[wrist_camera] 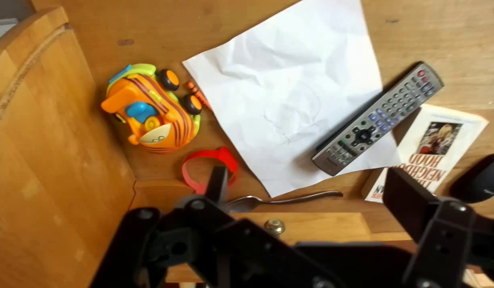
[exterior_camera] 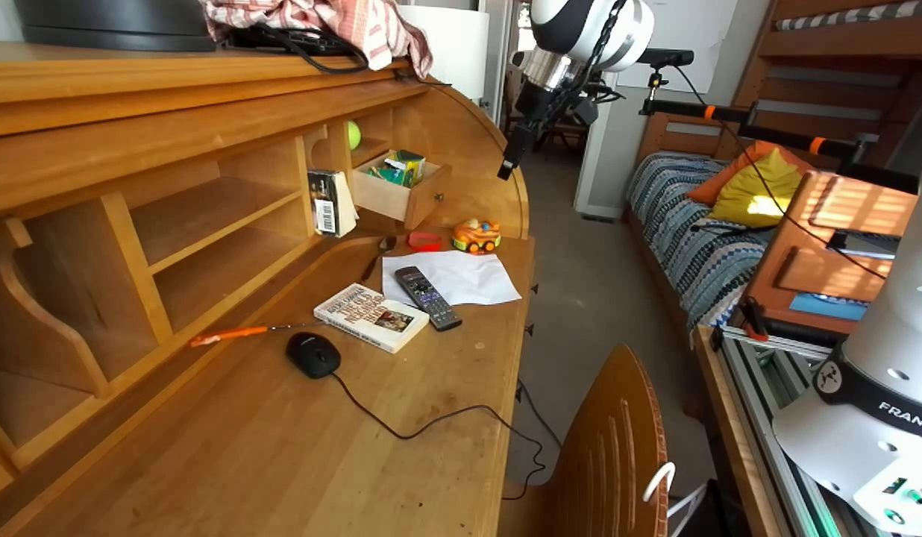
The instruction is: Close the drawer
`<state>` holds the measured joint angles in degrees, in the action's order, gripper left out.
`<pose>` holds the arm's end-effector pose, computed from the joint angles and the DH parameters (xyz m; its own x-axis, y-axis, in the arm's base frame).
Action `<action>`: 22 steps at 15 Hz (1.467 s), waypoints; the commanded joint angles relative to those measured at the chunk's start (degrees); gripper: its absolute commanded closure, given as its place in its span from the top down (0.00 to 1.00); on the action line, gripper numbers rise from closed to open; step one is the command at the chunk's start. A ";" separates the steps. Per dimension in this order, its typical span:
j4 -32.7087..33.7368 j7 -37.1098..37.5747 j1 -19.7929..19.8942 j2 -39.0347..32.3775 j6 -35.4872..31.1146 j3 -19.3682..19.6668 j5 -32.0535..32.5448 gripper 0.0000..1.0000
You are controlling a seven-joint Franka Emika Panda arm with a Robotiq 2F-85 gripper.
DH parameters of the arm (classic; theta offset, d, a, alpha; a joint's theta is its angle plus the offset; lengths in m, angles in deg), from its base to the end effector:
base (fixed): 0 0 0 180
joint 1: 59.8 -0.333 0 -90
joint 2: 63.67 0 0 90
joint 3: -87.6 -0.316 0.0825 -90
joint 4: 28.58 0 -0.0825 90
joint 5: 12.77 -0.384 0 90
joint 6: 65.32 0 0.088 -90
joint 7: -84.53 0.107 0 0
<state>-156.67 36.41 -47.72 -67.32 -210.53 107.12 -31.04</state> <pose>0.4705 -0.2923 0.3671 0.9525 0.0506 0.3005 0.0487 -0.9987 0.0139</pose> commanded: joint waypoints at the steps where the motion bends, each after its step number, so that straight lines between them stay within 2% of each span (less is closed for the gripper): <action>1: 4.31 -1.68 3.06 -7.86 -8.12 -3.81 -6.38 1.00; 3: 6.00 4.97 3.84 -10.92 -9.84 -4.71 -2.18 1.00; 4: 3.23 2.15 5.01 -7.06 -8.56 -6.02 -2.28 1.00; 8: 5.43 4.95 5.83 -10.34 -9.50 -7.04 -1.50 1.00; 13: 9.26 -2.28 11.02 -14.78 -9.76 -14.32 -9.01 1.00; 15: 10.59 -3.69 12.25 -16.25 -9.99 -15.96 -10.02 1.00; 18: 12.53 -6.04 13.84 -18.06 -10.14 -17.80 -10.13 0.92; 19: 13.30 -7.05 14.18 -18.77 -10.16 -18.08 -9.23 0.79; 20: 13.74 -7.93 14.49 -19.17 -10.38 -18.40 -8.94 0.75; 22: 14.42 -10.47 15.43 -19.72 -10.85 -19.68 -9.88 0.52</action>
<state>-144.12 29.99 -34.28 -85.08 -220.01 89.63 -39.52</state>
